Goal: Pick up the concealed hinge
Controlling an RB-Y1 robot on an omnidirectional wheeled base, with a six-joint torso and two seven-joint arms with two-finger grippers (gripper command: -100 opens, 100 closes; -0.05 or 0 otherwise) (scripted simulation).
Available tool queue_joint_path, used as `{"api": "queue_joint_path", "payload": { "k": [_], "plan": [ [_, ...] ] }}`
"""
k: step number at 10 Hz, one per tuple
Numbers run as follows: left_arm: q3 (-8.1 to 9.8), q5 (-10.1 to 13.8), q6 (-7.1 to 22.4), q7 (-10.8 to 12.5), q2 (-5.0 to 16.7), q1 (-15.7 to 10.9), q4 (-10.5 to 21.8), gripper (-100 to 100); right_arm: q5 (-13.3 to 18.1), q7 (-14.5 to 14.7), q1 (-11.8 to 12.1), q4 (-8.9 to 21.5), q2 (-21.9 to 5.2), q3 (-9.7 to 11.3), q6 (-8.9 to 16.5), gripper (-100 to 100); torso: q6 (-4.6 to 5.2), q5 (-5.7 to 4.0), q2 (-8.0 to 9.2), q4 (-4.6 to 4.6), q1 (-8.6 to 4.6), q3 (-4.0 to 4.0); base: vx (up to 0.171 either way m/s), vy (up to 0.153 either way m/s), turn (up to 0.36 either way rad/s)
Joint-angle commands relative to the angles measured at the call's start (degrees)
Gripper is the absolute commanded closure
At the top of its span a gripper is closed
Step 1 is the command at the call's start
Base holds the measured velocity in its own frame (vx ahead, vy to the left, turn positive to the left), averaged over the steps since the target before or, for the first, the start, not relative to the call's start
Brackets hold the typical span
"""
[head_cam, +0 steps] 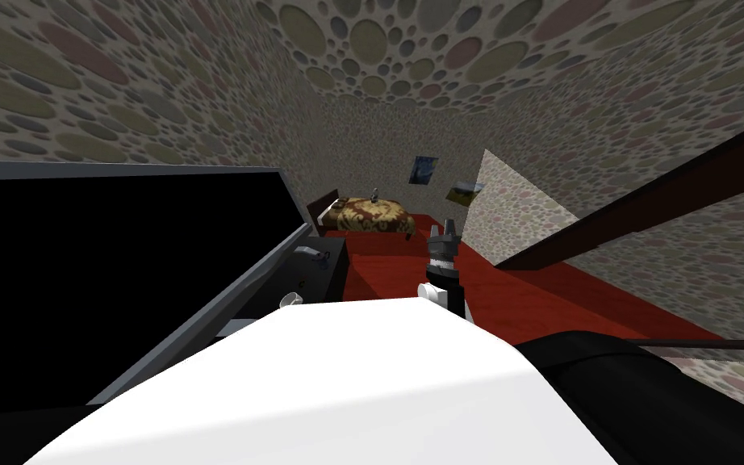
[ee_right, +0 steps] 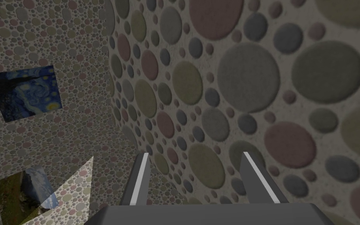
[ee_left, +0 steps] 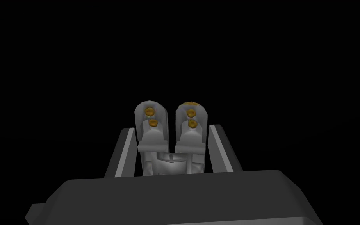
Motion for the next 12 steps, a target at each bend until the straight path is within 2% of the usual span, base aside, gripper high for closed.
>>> {"api": "queue_joint_path", "payload": {
  "k": [1, 2, 3, 4, 5, 6, 7, 8, 9, 10, 11, 12],
  "plan": [
    [2.13, -2.5, 0.8, -1.3, -0.2, -1.9, 1.4, 100, 0.0, 0.0, 0.0, 0.0, 0.0, 0.0, 0.0, 0, 0.0, 0.0, 0.0, 0.0, 0.0, 0.0, -0.008, -0.032, 0.134],
    [3.98, -4.3, 1.5, -3.3, -0.3, -3.8, 3.4, 100, 0.0, 0.0, 0.0, 0.0, 0.0, 0.0, 0.0, 0, -0.05, -0.03, 0.03, -0.01, -0.1, 0.01, -0.028, -0.061, 0.233],
    [4.59, -4.9, 1.5, -3.3, -0.3, -5.2, 4.0, 100, 0.0, 0.0, 0.0, 0.0, 0.0, 0.0, 0.0, 0, -0.13, -0.06, 0.11, -0.04, -0.19, 0.03, -0.04, -0.037, 0.119],
    [6.8, -7.3, 2.2, -5.2, -0.3, -6.9, 5.9, 100, 0.0, 0.0, 0.0, 0.0, 0.0, 0.0, 0.0, 0, -0.08, -0.07, 0.16, 0.0, -0.13, 0.07, -0.035, -0.028, 0.133],
    [7.05, -7.3, 2.2, -5.2, -0.3, -8.5, 6.6, 100, 0.0, 0.0, 0.0, 0.0, 0.0, 0.0, 0.0, 0, -0.1, -0.08, 0.15, -0.02, -0.1, 0.07, -0.027, -0.019, 0.081],
    [9.51, -9.7, 3.0, -7.2, -0.3, -10.0, 8.4, 100, 0.0, 0.0, 0.0, 0.0, 0.0, 0.0, 0.0, 0, -0.02, -0.08, 0.11, 0.01, -0.09, 0.06, -0.023, -0.022, 0.099],
    [9.51, -9.7, 3.0, -7.2, -0.3, -11.7, 9.2, 100, 0.0, 0.0, 0.0, 0.0, 0.0, 0.0, 0.0, 0, -0.07, -0.07, 0.09, -0.02, -0.1, 0.04, -0.018, -0.02, 0.085],
    [11.94, -12.1, 3.7, -9.2, -0.3, -13.6, 11.4, 100, 0.0, 0.0, 0.0, 0.0, 0.0, 0.0, 0.0, 0, -0.03, -0.03, 0.06, 0.0, -0.09, 0.03, -0.022, -0.028, 0.118],
    [11.97, -12.1, 3.7, -9.2, -0.3, -14.8, 11.8, 100, 0.0, 0.0, 0.0, 0.0, 0.0, 0.0, 0.0, 0, -0.1, -0.07, 0.09, -0.03, -0.1, 0.03, -0.023, -0.022, 0.096],
    [11.97, -12.1, 3.7, -9.2, -0.3, -15.1, 11.1, 100, 0.0, 0.0, 0.0, 0.0, 0.0, 0.0, 0.0, 0, -0.05, -0.05, 0.09, -0.01, -0.1, 0.04, -0.018, -0.006, 0.02],
    [11.97, -12.1, 3.7, -9.2, -0.3, -15.1, 11.8, 100, 0.0, 0.0, 0.0, 0.0, 0.0, 0.0, 0.0, 0, -0.01, -0.03, 0.06, 0.01, -0.04, 0.03, -0.005, 0.003, -0.018],
    [14.42, -14.6, 4.4, -11.2, -0.4, -17.3, 13.2, 100, 0.0, 0.0, 0.0, 0.0, 0.0, 0.0, 0.0, 0, -0.03, 0.0, 0.03, -0.02, 0.02, 0.01, -0.01, -0.016, 0.084]
  ]
}}
